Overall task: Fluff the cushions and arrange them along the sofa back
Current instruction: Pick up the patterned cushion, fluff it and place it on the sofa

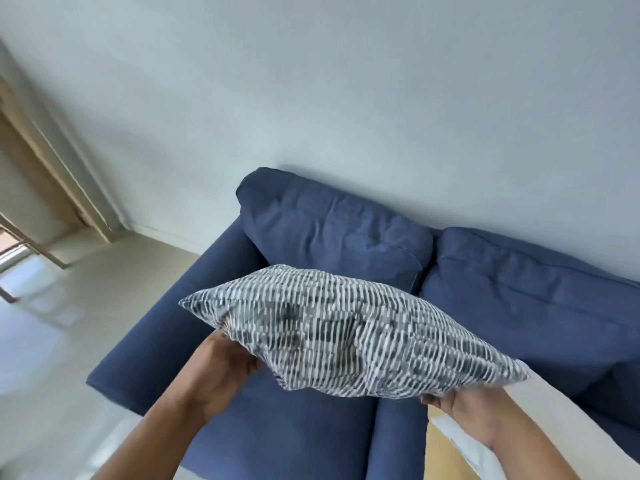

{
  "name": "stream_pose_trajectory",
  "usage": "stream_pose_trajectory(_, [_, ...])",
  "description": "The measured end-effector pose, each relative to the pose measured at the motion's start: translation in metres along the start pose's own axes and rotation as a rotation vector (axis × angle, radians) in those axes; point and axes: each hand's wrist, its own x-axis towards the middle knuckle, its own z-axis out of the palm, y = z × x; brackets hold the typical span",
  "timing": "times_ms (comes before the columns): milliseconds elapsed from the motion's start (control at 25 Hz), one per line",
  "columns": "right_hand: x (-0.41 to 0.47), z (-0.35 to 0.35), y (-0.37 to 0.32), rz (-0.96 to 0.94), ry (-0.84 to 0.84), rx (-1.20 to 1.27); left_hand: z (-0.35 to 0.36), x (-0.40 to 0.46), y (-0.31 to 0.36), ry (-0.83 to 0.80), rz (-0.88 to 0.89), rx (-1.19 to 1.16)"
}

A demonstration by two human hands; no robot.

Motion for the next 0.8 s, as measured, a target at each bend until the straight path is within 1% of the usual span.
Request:
stream_pose_trajectory(160, [0.012, 0.044, 0.006, 0.027, -0.084, -0.095, -0.039, 0.038, 0.015, -0.001, -0.031, 0.149])
stream_pose_trajectory(280, [0.036, 0.058, 0.009, 0.001, -0.071, -0.287, -0.041, 0.068, 0.015, -0.018, 0.007, 0.267])
stream_pose_trajectory(360, [0.056, 0.065, 0.011, -0.037, 0.012, -0.391, -0.039, 0.086, 0.010, -0.012, -0.011, 0.285])
stream_pose_trajectory(520, [0.110, 0.091, 0.023, -0.213, 0.244, -0.422, -0.051, 0.128, -0.001, 0.084, -0.072, 0.282])
stream_pose_trajectory(600, [0.135, 0.098, 0.029, -0.220, 0.327, -0.362, -0.063, 0.153, 0.003, 0.061, -0.076, 0.284])
stream_pose_trajectory(680, [0.158, 0.097, 0.032, -0.203, 0.363, -0.314, -0.068, 0.173, 0.002, -0.046, -0.096, 0.324])
stream_pose_trajectory(720, [0.168, 0.095, 0.036, -0.197, 0.379, -0.299, -0.068, 0.181, -0.001, -0.071, -0.118, 0.352])
stream_pose_trajectory(760, [0.176, 0.094, 0.040, -0.199, 0.393, -0.289, -0.070, 0.188, -0.006, -0.061, -0.133, 0.357])
stream_pose_trajectory(800, [0.184, 0.095, 0.043, -0.203, 0.407, -0.270, -0.075, 0.197, -0.011, -0.014, -0.130, 0.350])
